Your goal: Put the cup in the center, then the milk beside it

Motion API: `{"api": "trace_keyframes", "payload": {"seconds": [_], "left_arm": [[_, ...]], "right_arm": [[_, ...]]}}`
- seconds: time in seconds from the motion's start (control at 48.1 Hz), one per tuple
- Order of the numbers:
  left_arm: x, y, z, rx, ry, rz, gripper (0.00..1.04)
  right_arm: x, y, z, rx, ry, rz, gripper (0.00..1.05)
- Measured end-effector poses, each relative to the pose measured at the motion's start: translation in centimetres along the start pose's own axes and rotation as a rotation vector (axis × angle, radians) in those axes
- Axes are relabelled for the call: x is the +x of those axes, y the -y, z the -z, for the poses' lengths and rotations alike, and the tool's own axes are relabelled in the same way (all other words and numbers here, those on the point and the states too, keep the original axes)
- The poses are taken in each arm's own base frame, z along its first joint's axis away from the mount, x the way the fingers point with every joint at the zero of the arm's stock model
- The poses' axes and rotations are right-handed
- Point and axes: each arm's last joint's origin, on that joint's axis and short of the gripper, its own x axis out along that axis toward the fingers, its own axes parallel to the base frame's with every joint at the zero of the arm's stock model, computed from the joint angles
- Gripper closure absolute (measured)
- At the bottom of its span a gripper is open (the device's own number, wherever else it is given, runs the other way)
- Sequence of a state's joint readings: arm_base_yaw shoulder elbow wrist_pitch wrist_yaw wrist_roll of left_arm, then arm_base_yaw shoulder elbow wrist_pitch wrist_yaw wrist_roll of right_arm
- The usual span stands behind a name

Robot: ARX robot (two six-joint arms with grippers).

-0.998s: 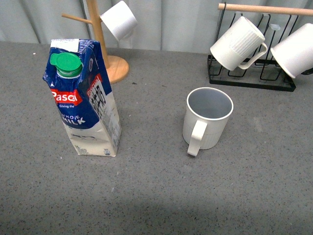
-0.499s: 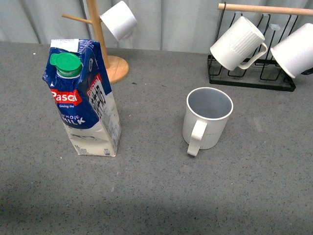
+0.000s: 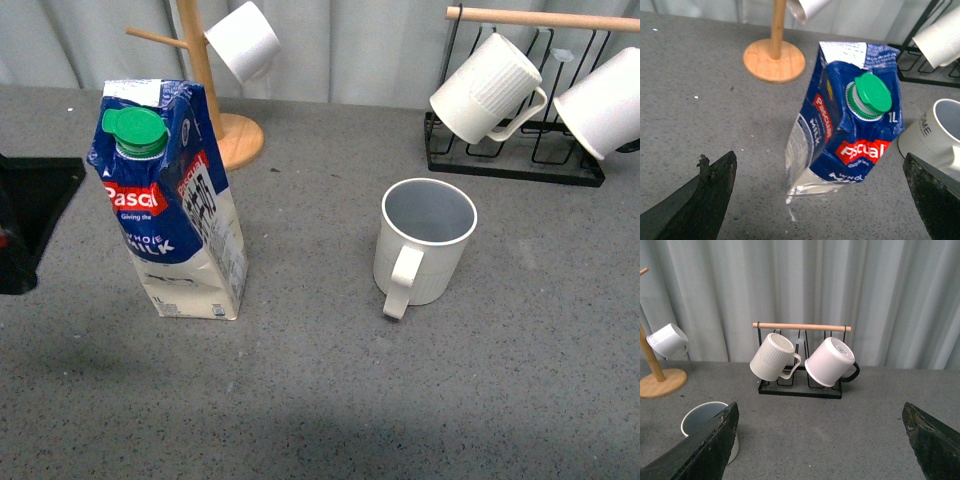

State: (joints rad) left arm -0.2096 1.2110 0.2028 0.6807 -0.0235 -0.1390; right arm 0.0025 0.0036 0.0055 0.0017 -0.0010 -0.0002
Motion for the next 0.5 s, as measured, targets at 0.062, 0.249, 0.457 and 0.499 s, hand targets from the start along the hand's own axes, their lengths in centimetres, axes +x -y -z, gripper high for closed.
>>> {"api": "trace_keyframes", "payload": {"seconds": [0.062,0.249,0.457,0.499], "left_arm": [[0.4,0.2,0.1,-0.001,-0.016,0.01,0.06],[1.5,0.4,-0.1,0.006,-0.03,0.009,0.06],[1.8,0.8,0.0,0.033,-0.057,0.055,0.06],[1.9,0.9,0.0,0.035,-0.058,0.06,0.06]], "right_arm": [[0.0,0.0,0.0,0.0,0.0,0.0,0.09],[0.0,0.0,0.0,0.0,0.0,0.0,0.09],[0.0,0.0,0.0,0.0,0.0,0.0,0.09],[0.0,0.0,0.0,0.0,0.0,0.0,0.09]]}}
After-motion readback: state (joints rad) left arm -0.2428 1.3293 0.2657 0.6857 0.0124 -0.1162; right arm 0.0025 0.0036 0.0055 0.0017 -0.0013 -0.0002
